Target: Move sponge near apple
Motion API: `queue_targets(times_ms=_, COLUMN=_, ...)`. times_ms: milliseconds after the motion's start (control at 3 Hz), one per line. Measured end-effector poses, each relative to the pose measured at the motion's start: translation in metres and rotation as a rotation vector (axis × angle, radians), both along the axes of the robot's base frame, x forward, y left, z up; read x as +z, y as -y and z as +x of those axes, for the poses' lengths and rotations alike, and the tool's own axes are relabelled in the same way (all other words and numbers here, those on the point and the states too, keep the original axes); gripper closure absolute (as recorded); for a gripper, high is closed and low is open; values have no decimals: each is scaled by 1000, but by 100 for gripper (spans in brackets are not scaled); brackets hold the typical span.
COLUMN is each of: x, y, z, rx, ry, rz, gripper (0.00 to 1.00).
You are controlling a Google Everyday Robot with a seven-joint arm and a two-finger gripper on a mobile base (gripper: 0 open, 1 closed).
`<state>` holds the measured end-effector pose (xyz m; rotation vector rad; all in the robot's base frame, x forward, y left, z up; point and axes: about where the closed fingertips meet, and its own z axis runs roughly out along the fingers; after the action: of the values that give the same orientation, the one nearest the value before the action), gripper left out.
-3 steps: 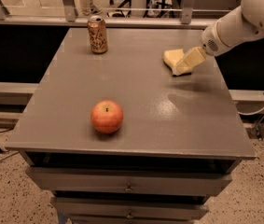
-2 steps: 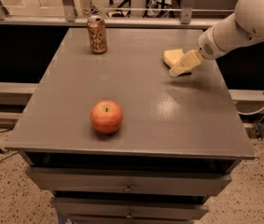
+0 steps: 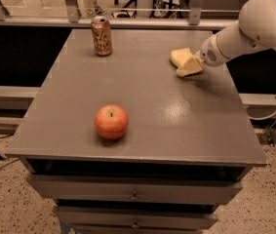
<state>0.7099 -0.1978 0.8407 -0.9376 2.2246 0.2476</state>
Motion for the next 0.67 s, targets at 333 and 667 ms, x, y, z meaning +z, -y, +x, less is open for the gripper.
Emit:
queue_targets(times_ms=333, x=4, y=-4, z=-2, rx=11, ry=0, rz=17, gripper=80)
queue_targets(times_ms=667, x=29, y=-12, z=-16, rx=69, ry=26, rz=37, gripper=99)
